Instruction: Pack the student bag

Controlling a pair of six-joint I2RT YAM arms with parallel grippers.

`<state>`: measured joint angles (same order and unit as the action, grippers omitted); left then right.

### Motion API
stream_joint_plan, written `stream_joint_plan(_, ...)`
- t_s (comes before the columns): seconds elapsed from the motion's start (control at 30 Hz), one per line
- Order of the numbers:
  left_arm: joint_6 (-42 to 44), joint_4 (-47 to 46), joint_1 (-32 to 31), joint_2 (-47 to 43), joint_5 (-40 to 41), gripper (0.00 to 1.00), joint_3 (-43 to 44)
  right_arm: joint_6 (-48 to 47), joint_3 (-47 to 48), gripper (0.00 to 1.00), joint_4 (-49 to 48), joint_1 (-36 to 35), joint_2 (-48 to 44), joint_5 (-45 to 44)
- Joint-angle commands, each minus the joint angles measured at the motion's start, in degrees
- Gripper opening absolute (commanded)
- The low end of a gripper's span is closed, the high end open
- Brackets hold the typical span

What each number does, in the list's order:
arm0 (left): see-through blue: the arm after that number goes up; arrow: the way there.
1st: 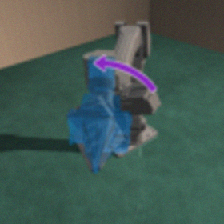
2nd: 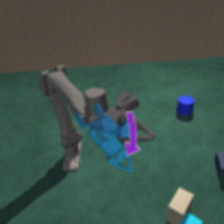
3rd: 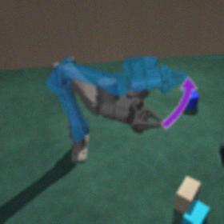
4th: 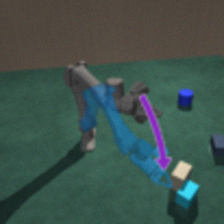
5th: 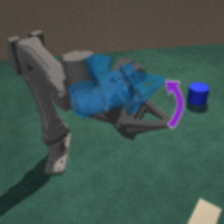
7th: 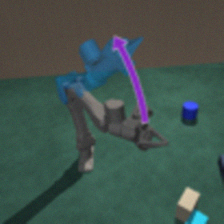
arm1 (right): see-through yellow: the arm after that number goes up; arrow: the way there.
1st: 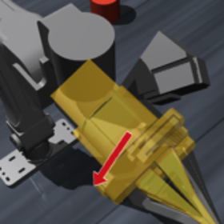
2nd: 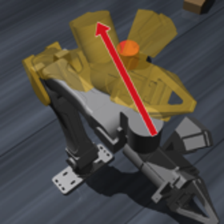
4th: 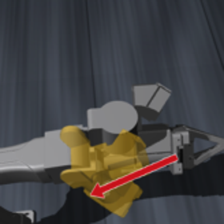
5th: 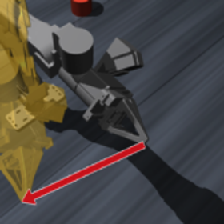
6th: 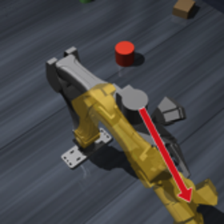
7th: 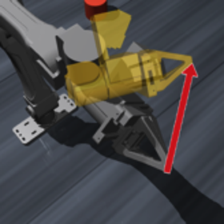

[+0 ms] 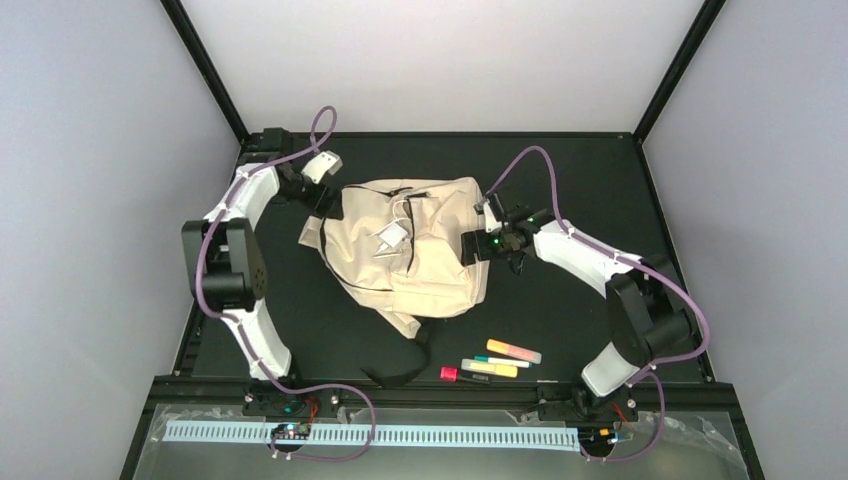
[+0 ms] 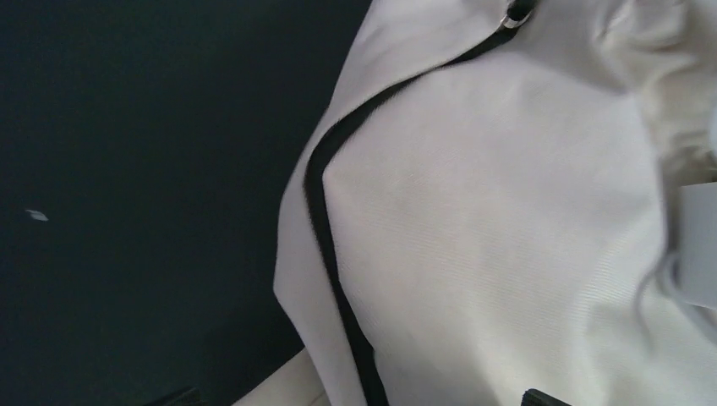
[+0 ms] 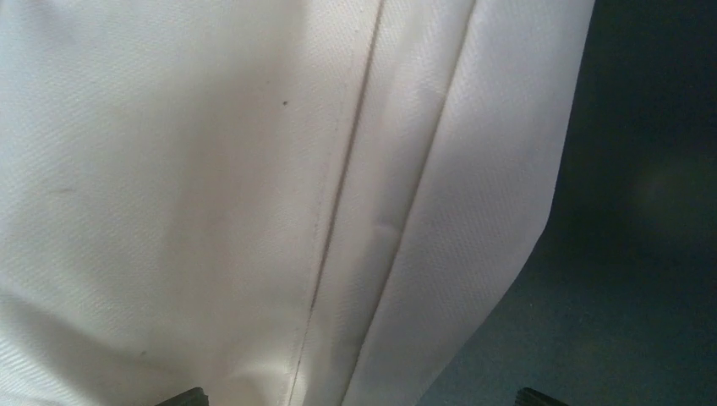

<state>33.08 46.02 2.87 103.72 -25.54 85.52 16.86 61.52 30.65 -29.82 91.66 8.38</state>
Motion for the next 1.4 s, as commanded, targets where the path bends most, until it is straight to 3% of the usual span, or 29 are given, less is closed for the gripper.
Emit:
stream_joint_plan(0.0, -2.84, 2.57, 0.63, 6.28, -5.02, 0.99, 2.61, 1.36, -0.34, 0.95, -5.82, 0.17, 1.26, 0.38)
stream_joint_plan(0.07, -0.89, 4.0, 0.58, 5.84, -8.84, 0.97, -0.11, 0.07, 1.46, 0.95, -5.86, 1.22, 3.07, -1.7)
stream_joint_plan(0.1, 0.28, 4.2, 0.6, 4.72, -10.89, 0.88, -2.29, -0.67, 2.48, 0.96, -6.12, 2.11, 3.97, -2.45)
stream_joint_plan(0.2, 3.95, 6.73, 0.54, -0.38, -16.38, 0.45, -7.68, -3.15, 7.65, 0.95, -5.6, 5.94, 7.79, -4.98)
stream_joint_plan(0.3, 6.59, 11.08, 0.55, -7.53, -21.55, 0.07, -12.79, -4.62, 15.43, 0.95, -1.81, 9.31, 11.42, -5.44)
stream_joint_plan(0.33, 6.75, 11.86, 0.52, -10.63, -23.27, 0.02, -14.6, -5.25, 17.48, 0.95, -0.9, 9.66, 11.68, -5.82)
stream_joint_plan(0.57, 0.43, 9.18, -0.11, -30.89, -28.74, 0.02, -24.92, -5.89, 24.19, 0.92, 5.04, 7.4, 3.78, -7.35)
stream_joint_plan(0.77, -8.99, 5.85, -2.47, -37.95, -30.05, 0.02, -25.68, -5.71, 20.15, 0.79, -1.44, -12.7, -5.61, -6.59)
stream_joint_plan(0.87, -12.2, 4.92, -3.18, -38.48, -29.82, 0.02, -26.14, -5.4, 21.52, 0.77, -2.1, -24.52, -2.57, -7.55)
stream_joint_plan(0.97, -13.93, 4.75, -3.39, -39.72, -30.94, 0.02, -25.9, -6.3, 26.04, 0.76, 3.16, -30.45, 3.83, -14.02)
stream_joint_plan(1.1, -14.81, 5.44, -3.48, -40.72, -33.62, 0.02, -24.51, -7.31, 30.46, 0.71, 10.03, -32.47, 10.38, -19.16)
stream_joint_plan(1.3, -15.14, 6.23, -3.66, -42.02, -37.9, 0.02, -24.29, -10.87, 31.24, 0.69, 10.65, -34.21, 13.96, -21.72)
stream_joint_plan(1.37, -15.0, 6.69, -3.75, -42.62, -38.49, 0.02, -24.18, -10.77, 30.82, 0.57, 11.81, -34.12, 14.85, -26.6)
